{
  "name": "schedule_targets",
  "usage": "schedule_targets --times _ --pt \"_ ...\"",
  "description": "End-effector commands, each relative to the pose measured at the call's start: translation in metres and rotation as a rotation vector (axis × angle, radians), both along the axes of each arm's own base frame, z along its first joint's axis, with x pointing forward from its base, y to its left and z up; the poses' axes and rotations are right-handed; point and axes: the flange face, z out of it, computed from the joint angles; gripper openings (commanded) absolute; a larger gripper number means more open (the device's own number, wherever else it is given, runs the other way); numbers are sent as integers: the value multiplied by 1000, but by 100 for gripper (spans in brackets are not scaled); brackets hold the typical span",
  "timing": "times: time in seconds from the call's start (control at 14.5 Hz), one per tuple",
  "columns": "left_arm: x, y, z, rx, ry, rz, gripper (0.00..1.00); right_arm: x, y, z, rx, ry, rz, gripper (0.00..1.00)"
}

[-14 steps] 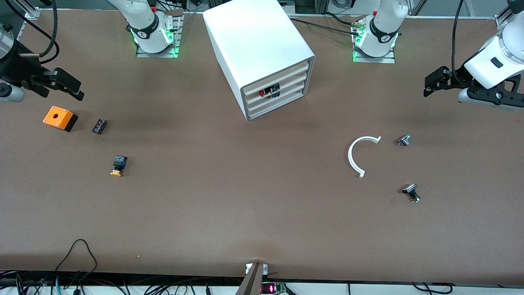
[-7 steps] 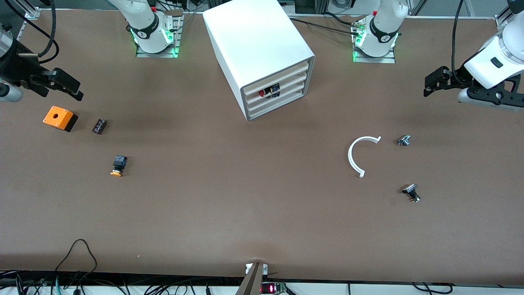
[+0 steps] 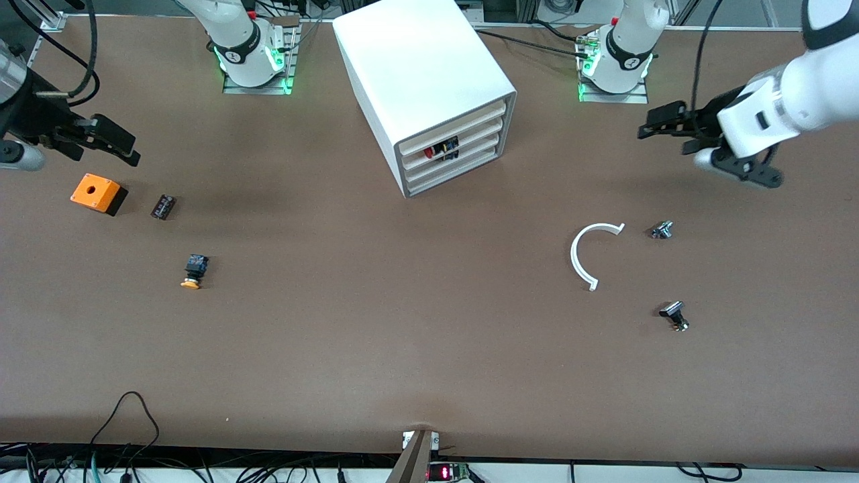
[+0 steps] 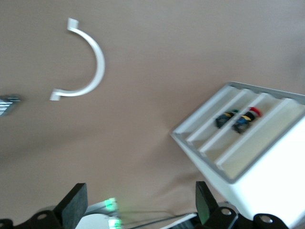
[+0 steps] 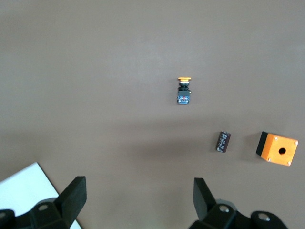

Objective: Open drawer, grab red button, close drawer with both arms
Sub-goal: 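Reach the left gripper to the drawer front while the right gripper advances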

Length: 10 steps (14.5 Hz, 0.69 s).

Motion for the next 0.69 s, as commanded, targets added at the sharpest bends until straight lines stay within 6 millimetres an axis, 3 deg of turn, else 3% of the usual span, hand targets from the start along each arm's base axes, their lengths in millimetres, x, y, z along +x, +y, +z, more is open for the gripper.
schedule_targets --times 0.0,0.21,0.41,0.62 --pt "11 -39 -33 -179 77 -64 100 18 0 -34 20 54 50 99" --pt "21 -75 -86 -363 141 -137 100 33 4 -60 23 71 53 99" --pt "29 -92 -169 -572 113 -221 100 45 15 -88 22 91 -12 99" --pt "4 -95 -246 -740 34 -156 99 50 39 -117 20 81 -63 99"
